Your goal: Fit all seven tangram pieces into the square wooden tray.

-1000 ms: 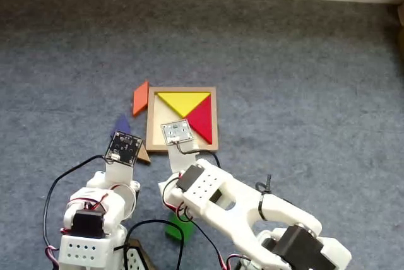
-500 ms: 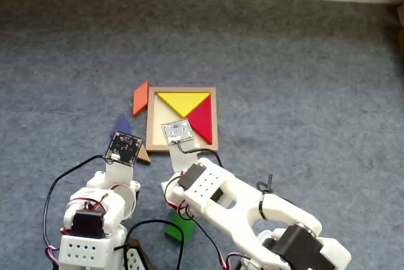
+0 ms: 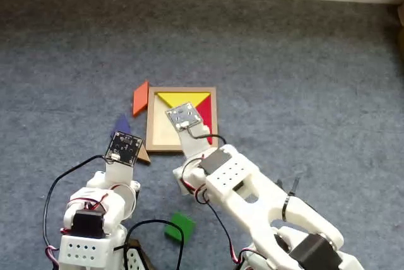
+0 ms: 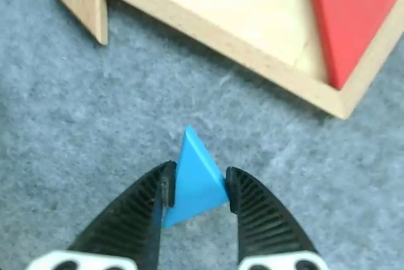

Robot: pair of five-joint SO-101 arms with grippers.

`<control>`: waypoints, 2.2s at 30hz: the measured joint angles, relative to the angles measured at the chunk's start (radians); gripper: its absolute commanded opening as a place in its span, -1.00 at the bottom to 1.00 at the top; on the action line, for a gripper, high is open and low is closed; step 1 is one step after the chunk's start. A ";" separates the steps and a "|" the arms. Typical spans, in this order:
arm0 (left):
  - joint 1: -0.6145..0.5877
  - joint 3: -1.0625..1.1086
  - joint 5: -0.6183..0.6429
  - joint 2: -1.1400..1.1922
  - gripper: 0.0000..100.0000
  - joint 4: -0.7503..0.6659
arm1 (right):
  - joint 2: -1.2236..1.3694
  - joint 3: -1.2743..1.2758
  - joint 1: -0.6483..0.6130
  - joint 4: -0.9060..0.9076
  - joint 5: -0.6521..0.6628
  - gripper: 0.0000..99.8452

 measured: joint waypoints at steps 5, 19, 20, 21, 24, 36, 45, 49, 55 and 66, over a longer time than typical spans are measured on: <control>0.000 0.000 0.000 0.000 -0.99 0.000 | -0.006 -0.026 0.035 0.000 0.153 -0.93; 0.000 0.000 0.000 0.000 -0.99 0.000 | -0.006 -0.048 0.133 -0.261 0.649 -0.93; 0.000 0.000 0.000 0.000 -0.99 0.000 | -0.006 -0.048 0.137 -0.276 0.663 -0.93; 0.000 0.000 0.000 0.000 -0.99 0.000 | -0.003 -0.048 0.141 -0.282 0.677 -0.93; 0.000 0.000 0.000 0.000 -0.99 0.000 | 0.057 -0.051 0.150 -0.295 0.730 -0.93; 0.000 0.000 0.000 0.000 -0.99 0.000 | 0.276 -0.115 0.196 -0.456 1.036 -0.93; 0.000 0.000 0.000 0.000 -0.99 0.000 | 0.276 -0.115 0.196 -0.479 1.169 -0.92; 0.000 0.000 0.000 0.000 -0.99 0.000 | 0.276 -0.115 0.199 -0.479 1.171 -0.92; 0.000 0.000 0.000 0.000 -0.99 0.000 | 0.276 -0.115 0.199 -0.434 1.177 -0.67; 0.000 0.000 0.000 0.000 -0.99 0.000 | 0.244 -0.144 0.199 -0.258 1.177 -0.57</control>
